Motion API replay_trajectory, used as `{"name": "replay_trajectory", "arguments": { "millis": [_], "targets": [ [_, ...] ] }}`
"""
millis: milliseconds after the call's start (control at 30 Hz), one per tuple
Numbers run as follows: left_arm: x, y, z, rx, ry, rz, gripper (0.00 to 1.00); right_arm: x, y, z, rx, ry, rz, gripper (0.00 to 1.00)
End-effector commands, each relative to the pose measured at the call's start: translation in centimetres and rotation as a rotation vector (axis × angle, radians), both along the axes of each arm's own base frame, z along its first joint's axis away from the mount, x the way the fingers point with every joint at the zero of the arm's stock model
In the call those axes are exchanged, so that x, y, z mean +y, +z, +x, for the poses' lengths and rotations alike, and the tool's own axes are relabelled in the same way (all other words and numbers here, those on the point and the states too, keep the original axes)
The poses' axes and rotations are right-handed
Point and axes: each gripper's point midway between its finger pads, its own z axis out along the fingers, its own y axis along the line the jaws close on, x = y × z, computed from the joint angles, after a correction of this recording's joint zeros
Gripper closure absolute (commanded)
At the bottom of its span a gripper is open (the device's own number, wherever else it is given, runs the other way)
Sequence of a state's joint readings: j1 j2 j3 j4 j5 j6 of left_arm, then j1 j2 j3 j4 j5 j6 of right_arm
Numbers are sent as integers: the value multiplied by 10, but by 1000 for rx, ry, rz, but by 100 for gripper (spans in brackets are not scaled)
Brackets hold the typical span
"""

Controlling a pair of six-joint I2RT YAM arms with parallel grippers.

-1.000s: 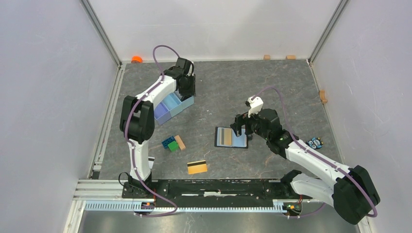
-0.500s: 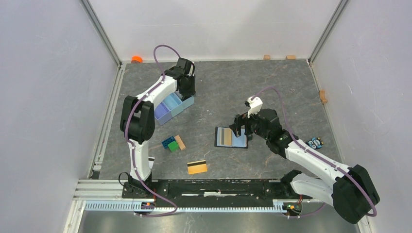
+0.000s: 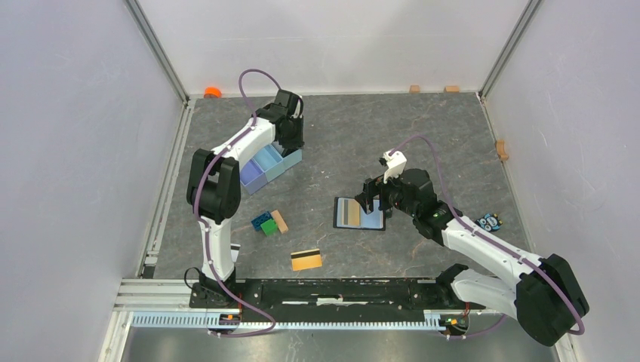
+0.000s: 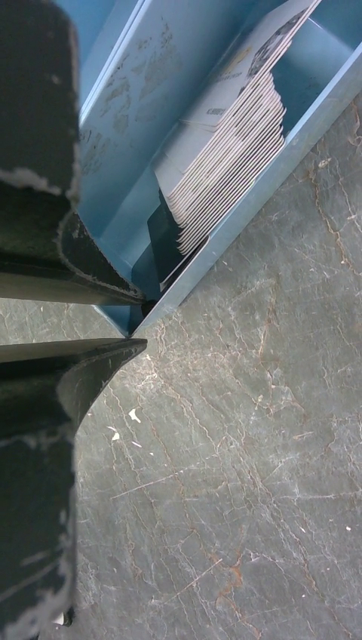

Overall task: Put the credit cards into the card holder
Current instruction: Pick up the credit card from the storage box.

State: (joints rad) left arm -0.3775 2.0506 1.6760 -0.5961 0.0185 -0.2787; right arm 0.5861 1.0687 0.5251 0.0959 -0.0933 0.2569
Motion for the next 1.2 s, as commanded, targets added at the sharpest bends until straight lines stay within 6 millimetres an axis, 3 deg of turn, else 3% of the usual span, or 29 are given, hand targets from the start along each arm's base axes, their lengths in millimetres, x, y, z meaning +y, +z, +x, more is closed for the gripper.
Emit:
{"name": "replay_trajectory", "arguments": {
  "millis": [0, 400, 733, 1167],
  "targets": [
    [-6, 45, 18, -137, -28, -15, 71, 3, 6, 3, -21, 6, 22, 9],
    [-2, 50, 26, -163, -16, 8, 70, 4, 6, 2, -20, 15, 26, 10],
    [0, 46, 25, -159, -19, 23, 79, 4, 6, 2, -21, 16, 21, 10],
    [9, 89, 11, -227, 14, 1, 98, 2, 6, 2, -22, 9, 20, 10]
  ]
}}
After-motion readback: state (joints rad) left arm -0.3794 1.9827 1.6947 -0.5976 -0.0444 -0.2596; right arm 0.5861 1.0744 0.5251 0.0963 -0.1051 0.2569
